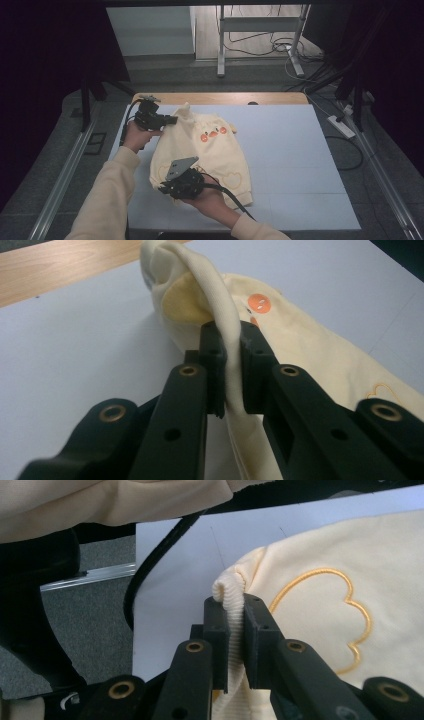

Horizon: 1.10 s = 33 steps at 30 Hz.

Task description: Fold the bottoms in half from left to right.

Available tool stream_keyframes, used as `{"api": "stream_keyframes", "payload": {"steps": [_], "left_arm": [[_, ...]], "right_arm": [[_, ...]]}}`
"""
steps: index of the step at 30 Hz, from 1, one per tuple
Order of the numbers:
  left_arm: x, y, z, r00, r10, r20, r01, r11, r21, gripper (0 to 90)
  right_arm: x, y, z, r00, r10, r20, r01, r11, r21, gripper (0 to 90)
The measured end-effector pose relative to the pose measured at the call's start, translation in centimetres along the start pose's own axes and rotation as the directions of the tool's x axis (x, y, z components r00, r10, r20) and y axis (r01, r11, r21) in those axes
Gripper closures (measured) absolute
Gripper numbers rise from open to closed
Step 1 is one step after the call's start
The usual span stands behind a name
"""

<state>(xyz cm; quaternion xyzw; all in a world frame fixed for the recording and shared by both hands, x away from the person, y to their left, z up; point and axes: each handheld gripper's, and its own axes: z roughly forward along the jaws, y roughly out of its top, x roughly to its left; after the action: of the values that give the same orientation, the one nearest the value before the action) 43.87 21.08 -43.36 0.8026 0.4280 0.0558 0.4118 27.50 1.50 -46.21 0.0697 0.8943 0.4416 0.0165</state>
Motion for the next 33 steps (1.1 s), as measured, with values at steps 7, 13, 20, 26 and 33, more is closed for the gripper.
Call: {"api": "stream_keyframes", "payload": {"steps": [7,13,20,26,33], "left_arm": [[-0.6,0.5,1.2,0.9999,0.005,0.013,-0.005,1.0,-0.004,82.6],[-1.0,0.6,1.5,0.9999,0.006,0.013,-0.006,1.0,-0.005,82.6],[-1.4,0.7,1.7,0.9998,0.013,0.014,-0.013,0.9999,0.001,82.5],[-1.6,0.8,2.2,0.9997,0.013,0.019,-0.013,0.9999,0.0,82.5],[-2.1,1.0,2.8,0.9994,0.022,0.025,-0.022,0.9997,0.007,82.5]], "right_arm": [[-0.4,-1.0,-1.3,0.9997,0.017,0.016,-0.017,0.9998,-0.003,82.0],[-0.3,-1.5,-1.9,0.9996,0.019,0.02,-0.019,0.9998,-0.002,82.1],[0.0,-2.2,-2.7,0.9995,0.014,0.028,-0.014,0.9999,0.003,82.2],[-0.2,-2.8,-3.3,0.9992,0.024,0.031,-0.024,0.9997,0.006,82.2],[-0.2,-3.9,-4.2,0.9985,0.032,0.043,-0.033,0.9993,0.015,82.2]]}}
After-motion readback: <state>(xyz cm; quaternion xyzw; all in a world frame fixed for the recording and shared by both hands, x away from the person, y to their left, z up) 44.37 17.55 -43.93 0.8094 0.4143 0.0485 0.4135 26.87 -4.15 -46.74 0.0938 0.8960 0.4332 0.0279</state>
